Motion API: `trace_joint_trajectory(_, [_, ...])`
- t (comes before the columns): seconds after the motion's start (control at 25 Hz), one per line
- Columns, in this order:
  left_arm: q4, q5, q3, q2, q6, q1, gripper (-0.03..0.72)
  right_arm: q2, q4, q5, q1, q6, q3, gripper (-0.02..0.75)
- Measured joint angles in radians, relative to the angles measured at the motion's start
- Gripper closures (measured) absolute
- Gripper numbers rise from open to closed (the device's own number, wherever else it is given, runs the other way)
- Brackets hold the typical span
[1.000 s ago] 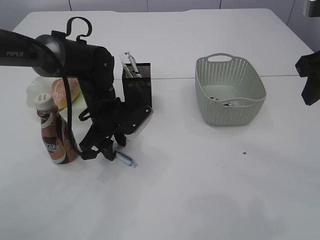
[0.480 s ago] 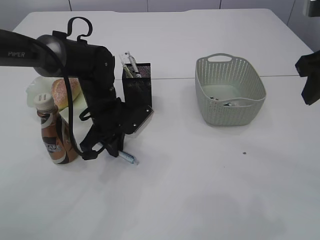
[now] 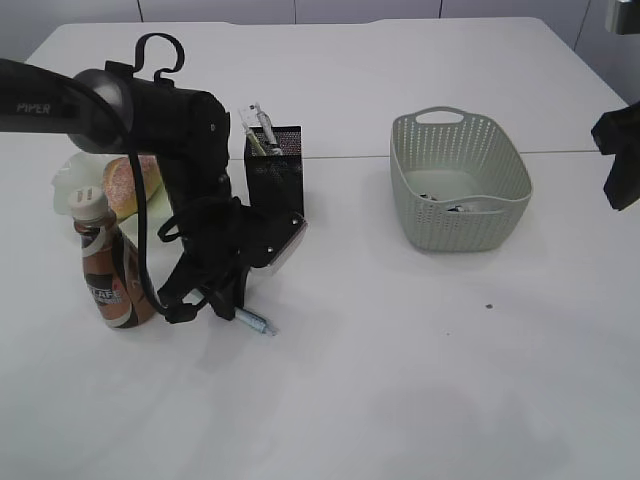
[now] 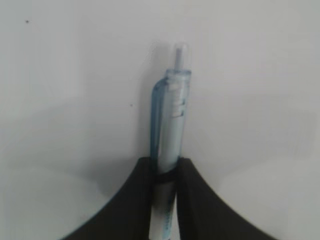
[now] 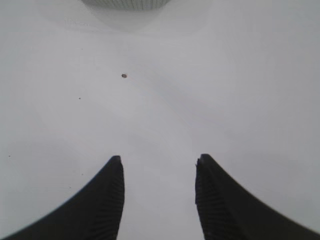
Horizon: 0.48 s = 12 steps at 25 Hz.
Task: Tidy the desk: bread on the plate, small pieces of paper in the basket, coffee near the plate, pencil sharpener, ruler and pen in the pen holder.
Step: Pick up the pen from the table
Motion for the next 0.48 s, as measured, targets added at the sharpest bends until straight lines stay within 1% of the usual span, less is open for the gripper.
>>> trace_joint_trajectory(0.48, [-0.028,0.008,0.002,-0.006,-0.006,0.002,0.594,0.0,0.0,0.0,0.0,-0.004,0.0,0.393])
